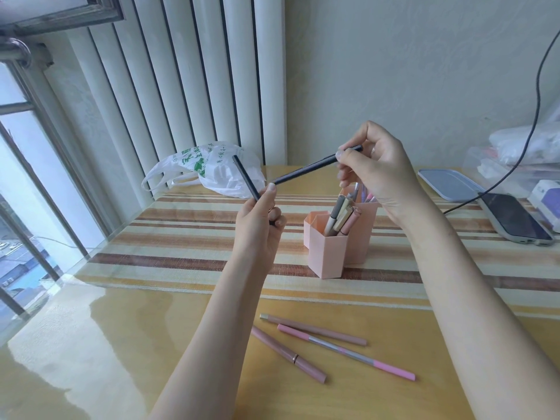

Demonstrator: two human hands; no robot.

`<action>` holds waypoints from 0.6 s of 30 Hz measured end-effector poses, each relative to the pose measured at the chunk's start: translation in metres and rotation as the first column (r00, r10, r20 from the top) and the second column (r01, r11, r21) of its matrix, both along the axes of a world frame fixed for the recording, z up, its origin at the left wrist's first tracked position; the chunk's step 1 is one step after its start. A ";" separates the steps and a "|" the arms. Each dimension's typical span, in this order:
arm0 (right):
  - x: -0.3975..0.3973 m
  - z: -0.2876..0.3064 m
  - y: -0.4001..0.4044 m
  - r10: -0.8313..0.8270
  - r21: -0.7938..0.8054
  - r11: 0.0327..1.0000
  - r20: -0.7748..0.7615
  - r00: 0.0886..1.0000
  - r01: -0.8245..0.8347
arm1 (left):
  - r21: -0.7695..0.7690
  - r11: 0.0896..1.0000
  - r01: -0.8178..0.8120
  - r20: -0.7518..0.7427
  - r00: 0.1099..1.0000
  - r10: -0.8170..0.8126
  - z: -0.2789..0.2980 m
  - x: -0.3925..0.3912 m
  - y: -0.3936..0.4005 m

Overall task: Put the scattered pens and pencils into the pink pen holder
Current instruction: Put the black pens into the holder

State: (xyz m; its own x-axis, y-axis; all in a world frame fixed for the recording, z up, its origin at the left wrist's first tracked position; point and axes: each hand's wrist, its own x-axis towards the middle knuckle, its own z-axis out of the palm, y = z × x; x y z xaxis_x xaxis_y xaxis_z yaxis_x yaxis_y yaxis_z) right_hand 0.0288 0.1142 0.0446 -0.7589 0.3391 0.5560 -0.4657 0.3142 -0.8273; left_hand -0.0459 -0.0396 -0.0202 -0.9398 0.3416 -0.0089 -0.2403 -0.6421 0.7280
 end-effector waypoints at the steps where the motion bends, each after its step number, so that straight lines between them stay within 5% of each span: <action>1: 0.000 0.000 0.000 0.007 0.005 1.000 0.018 1.000 -0.007 | -0.012 1.000 -0.004 -0.004 1.000 0.004 -0.001 0.000 0.000; 18: 0.008 0.007 -0.010 0.006 0.341 0.923 0.449 0.894 -0.178 | 0.118 0.992 0.034 -0.106 0.994 -0.021 0.006 0.001 -0.006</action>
State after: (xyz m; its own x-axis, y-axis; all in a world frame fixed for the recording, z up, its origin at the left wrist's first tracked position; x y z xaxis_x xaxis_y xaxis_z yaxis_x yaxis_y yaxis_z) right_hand 0.0367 0.1037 0.0512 -0.9676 0.0946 0.2342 -0.1309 0.6049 -0.7855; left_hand -0.0451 -0.0460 -0.0141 -0.9237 0.3601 0.1310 -0.1859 -0.7199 0.6687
